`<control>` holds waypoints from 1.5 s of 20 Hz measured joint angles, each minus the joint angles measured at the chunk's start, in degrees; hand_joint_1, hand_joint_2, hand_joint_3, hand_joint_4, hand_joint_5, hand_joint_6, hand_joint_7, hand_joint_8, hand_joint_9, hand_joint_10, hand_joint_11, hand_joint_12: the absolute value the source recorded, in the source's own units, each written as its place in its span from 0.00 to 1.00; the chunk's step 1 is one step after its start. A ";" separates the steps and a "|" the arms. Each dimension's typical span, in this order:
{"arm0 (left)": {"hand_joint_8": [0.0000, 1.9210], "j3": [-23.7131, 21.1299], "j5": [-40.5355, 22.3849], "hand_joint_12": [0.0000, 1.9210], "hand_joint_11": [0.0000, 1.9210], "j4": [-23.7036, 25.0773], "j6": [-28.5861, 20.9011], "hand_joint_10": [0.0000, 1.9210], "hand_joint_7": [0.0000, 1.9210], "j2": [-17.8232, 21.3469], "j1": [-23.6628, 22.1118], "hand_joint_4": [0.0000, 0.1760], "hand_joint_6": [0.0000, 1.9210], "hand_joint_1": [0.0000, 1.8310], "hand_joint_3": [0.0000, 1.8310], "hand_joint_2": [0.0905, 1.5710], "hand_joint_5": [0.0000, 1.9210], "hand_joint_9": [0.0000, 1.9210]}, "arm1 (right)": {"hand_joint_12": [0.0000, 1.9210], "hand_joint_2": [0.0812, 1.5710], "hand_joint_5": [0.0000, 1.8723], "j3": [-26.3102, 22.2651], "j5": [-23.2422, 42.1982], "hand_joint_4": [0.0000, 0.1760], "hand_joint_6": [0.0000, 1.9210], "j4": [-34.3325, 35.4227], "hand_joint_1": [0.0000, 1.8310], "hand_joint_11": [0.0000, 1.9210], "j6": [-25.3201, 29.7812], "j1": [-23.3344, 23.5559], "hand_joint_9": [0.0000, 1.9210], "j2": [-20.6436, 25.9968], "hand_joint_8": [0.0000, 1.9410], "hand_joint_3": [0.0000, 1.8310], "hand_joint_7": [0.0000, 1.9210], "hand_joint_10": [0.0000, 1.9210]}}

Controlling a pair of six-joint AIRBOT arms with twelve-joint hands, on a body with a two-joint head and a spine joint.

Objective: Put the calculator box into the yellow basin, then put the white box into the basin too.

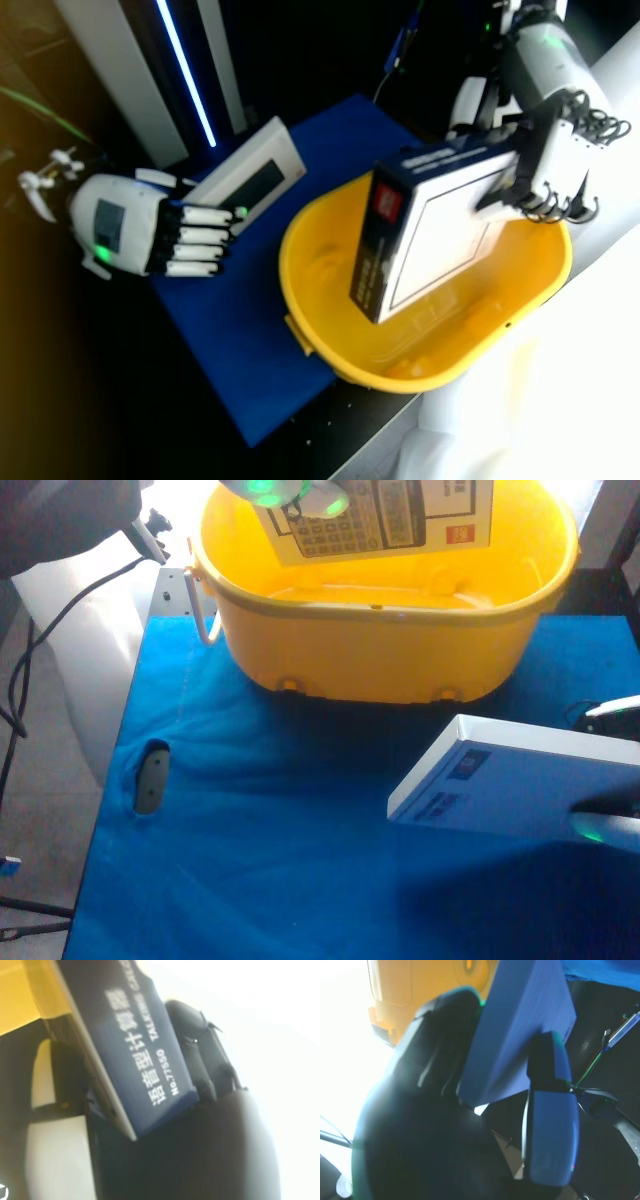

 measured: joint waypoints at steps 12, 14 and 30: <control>0.01 0.28 -0.79 0.49 0.00 -3.69 1.46 0.16 0.15 0.52 0.68 0.37 0.06 0.46 0.00 0.62 0.20 0.05 | 0.82 0.70 0.51 0.00 0.00 0.00 0.53 -1.05 0.75 0.37 0.00 1.14 0.44 0.02 0.53 0.00 0.50 0.67; 0.00 0.11 -1.09 0.33 0.00 -4.04 1.44 0.09 0.11 1.07 0.94 0.35 0.02 0.44 0.00 0.60 0.18 0.03 | 0.82 0.70 0.50 0.00 -0.02 0.00 0.53 -1.03 0.75 0.37 0.00 1.14 0.44 0.07 0.54 0.00 0.50 0.68; 0.00 -1.49 -3.72 0.17 0.00 -15.58 9.66 0.01 0.12 6.49 2.86 0.19 0.00 0.41 0.00 0.64 0.21 0.06 | 0.72 0.68 0.56 -3.54 -11.23 0.00 0.50 -4.04 0.69 0.35 0.85 2.93 0.49 5.29 0.47 0.00 0.52 0.49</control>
